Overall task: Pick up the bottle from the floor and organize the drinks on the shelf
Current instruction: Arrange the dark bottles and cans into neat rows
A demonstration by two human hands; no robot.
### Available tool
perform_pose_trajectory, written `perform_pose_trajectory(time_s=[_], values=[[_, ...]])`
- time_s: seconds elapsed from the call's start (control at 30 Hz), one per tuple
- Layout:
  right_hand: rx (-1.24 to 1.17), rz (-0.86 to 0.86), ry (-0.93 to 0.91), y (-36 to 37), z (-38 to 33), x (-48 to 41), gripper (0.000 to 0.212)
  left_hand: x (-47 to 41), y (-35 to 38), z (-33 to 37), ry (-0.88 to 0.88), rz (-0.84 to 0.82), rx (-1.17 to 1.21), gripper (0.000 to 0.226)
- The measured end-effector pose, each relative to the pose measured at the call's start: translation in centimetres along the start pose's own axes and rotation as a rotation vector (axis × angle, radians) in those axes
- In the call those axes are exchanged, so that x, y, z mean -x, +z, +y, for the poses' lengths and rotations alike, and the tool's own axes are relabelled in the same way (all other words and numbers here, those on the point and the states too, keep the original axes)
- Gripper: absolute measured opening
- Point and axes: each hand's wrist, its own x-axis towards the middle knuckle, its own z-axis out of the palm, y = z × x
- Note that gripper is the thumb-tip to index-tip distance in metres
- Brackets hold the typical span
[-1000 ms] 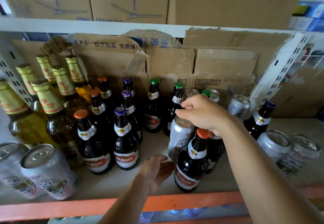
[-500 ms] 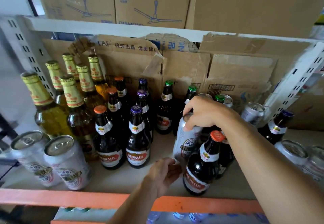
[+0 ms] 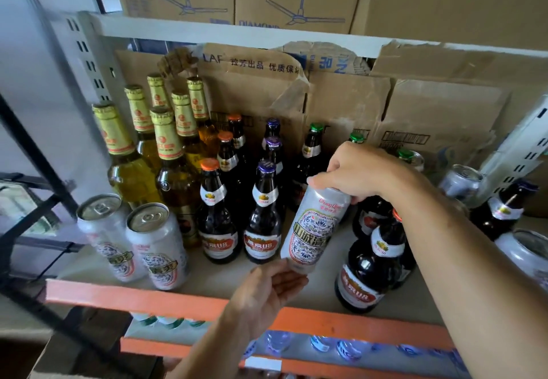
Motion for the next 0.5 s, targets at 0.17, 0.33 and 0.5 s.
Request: perform_pose_trajectory(time_s=[0.17,0.33,0.5], values=[[0.094,0.04,-0.03,0.8,-2.3,0.6,0.056,1.8,-1.7,0.4,0.005,0.005,0.012,0.034],[0.068,0.015,-0.092,2.3,-4.0,0.9,0.056,2.9,-3.8,0.8,-0.02,0.05,-0.005,0.03],[0.044,-0.014,-0.14,3.1,-4.9,1.6,0.055,3.8,-5.5,1.0,-0.009,0.079,0.005,0.027]])
